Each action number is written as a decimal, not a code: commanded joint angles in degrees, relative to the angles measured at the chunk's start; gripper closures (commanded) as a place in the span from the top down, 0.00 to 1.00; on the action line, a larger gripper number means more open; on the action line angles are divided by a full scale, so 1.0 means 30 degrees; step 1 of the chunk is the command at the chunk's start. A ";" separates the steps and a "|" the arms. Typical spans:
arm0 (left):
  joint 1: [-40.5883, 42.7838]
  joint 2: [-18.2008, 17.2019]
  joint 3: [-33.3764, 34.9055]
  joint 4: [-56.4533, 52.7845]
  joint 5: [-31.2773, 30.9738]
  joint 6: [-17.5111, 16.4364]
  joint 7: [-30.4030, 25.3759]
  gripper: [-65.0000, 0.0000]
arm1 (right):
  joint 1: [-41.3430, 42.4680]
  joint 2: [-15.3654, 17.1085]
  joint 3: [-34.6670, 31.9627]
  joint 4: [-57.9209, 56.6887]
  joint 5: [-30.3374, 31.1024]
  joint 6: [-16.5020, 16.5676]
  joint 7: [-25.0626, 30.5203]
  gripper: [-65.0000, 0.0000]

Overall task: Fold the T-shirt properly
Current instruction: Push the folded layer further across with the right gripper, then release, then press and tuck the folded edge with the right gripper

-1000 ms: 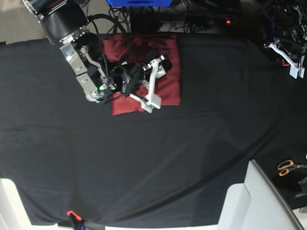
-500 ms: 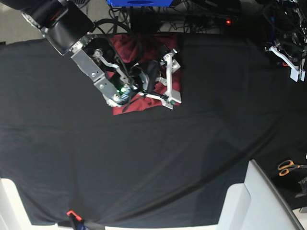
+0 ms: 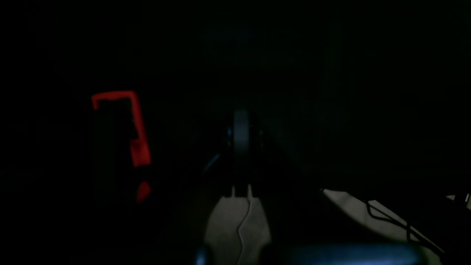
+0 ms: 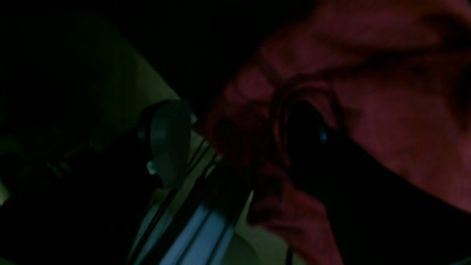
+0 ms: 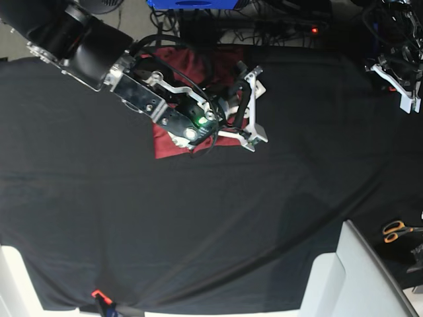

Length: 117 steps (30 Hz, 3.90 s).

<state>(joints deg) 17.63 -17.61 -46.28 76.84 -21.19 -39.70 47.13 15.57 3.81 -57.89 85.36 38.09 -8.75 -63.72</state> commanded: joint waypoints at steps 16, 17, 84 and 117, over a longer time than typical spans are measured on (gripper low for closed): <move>0.0000 -0.0417 -0.0118 0.0248 -0.0219 -0.0099 -0.0254 0.00 | -0.2246 0.5952 0.7501 0.5172 0.0213 -0.0877 0.2882 0.00; 0.0000 -0.0417 -0.0118 0.0248 -0.0219 -0.0099 -0.0254 0.00 | -0.2510 0.6011 0.7530 0.4879 0.0213 -0.0613 0.3058 0.02; 0.0087 -0.0476 0.0878 0.0248 -0.0219 -0.0099 -0.0254 0.00 | -0.1572 0.3403 0.4893 0.0923 0.0213 -0.2108 0.3674 0.01; 0.0000 -0.0476 0.1054 0.0248 -0.0219 -0.0099 -0.0254 0.00 | -0.4913 0.4282 0.4747 0.2652 0.0272 -0.2196 0.4494 0.00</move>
<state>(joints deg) 17.63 -17.93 -42.78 76.82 -21.21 -39.70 47.11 0.32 16.82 -43.75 91.96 38.46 -15.59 -50.59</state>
